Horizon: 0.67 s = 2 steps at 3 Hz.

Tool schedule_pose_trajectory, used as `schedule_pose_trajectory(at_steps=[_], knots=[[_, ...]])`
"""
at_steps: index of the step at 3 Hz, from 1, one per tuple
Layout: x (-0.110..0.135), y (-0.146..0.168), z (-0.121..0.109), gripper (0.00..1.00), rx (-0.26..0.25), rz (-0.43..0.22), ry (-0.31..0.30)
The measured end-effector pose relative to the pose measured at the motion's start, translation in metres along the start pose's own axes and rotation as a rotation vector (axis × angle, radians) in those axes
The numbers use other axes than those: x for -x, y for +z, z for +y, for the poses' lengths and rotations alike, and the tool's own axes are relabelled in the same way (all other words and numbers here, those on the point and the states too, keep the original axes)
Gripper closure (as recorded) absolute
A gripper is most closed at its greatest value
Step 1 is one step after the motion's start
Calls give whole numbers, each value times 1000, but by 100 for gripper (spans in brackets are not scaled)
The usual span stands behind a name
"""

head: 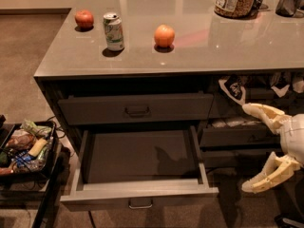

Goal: Close middle drawer

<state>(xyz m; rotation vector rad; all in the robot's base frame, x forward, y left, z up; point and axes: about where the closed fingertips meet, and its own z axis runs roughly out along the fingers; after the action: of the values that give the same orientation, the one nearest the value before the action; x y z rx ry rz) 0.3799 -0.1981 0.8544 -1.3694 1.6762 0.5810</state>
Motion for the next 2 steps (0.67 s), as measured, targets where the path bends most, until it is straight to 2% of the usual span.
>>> schedule_pose_trajectory(at_steps=[1,2], knots=[[0,0,0,0,0,0,0],[-11,13,2,0,15,23,7]])
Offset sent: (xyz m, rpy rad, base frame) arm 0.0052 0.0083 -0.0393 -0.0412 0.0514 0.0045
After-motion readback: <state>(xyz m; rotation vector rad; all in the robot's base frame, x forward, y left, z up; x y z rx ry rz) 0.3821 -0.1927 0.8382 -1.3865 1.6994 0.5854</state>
